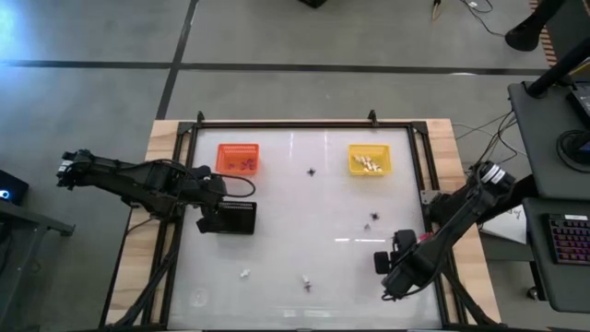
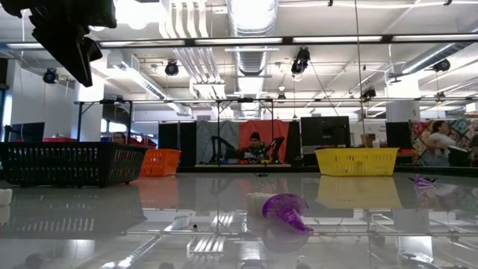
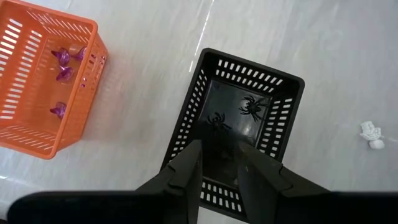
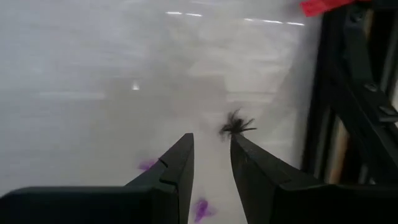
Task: Sort Halloween decoration
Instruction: Put the black spider toy into the black bin
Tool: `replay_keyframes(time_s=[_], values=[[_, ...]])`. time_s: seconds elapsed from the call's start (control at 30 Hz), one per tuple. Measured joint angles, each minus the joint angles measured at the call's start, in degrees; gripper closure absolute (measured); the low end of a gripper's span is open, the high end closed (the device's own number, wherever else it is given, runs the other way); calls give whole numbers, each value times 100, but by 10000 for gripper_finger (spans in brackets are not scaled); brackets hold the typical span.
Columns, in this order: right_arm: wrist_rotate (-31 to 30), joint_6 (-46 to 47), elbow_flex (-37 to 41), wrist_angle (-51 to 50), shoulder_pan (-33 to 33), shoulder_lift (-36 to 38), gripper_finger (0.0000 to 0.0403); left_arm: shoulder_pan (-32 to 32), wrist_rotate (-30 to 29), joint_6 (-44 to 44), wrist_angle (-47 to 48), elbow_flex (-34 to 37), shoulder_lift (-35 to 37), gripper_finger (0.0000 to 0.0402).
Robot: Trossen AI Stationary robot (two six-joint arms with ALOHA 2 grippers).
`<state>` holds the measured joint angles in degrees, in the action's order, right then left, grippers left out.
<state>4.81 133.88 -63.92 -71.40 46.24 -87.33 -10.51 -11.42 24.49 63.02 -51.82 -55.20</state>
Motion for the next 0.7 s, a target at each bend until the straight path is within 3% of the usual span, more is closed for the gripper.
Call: replay_keyframes(time_s=[0.5, 0.7], values=[[321, 359, 1029, 1391, 40, -48, 259, -1, 2, 20, 2, 1, 0, 324], [706, 491, 1310, 1506, 192, -31, 255, -1, 88, 24, 2, 1, 0, 324]])
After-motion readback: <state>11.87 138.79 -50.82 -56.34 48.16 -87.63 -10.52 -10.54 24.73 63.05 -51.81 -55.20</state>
